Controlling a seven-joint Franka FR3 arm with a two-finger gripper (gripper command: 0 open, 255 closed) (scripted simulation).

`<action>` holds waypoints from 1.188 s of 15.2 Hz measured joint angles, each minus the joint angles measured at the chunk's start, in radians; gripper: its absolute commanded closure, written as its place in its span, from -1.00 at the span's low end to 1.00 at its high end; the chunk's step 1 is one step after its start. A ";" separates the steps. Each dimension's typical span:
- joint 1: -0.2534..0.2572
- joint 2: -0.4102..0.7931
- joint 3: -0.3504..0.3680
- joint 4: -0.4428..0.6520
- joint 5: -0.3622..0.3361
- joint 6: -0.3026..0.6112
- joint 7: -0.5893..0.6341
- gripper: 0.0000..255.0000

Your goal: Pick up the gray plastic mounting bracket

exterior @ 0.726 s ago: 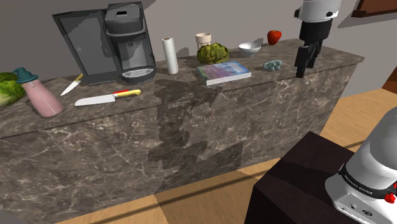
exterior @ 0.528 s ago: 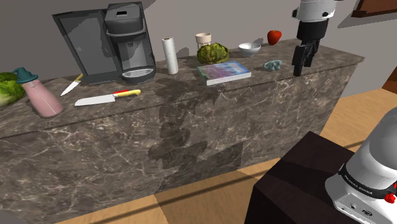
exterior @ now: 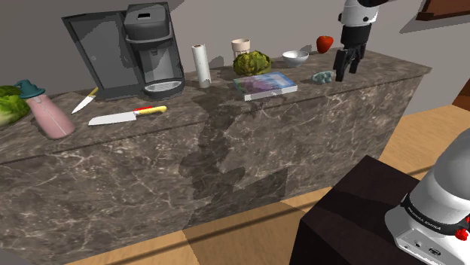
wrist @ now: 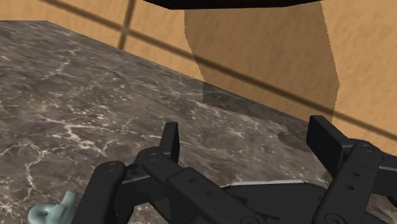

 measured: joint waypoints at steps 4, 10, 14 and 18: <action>-0.021 0.130 -0.049 0.079 -0.001 0.062 -0.029 -1.00; -0.054 0.316 -0.121 0.222 0.020 0.118 -0.086 -1.00; -0.079 0.455 -0.165 0.338 0.056 0.145 -0.127 -1.00; -0.113 0.611 -0.201 0.503 0.109 0.135 -0.172 -1.00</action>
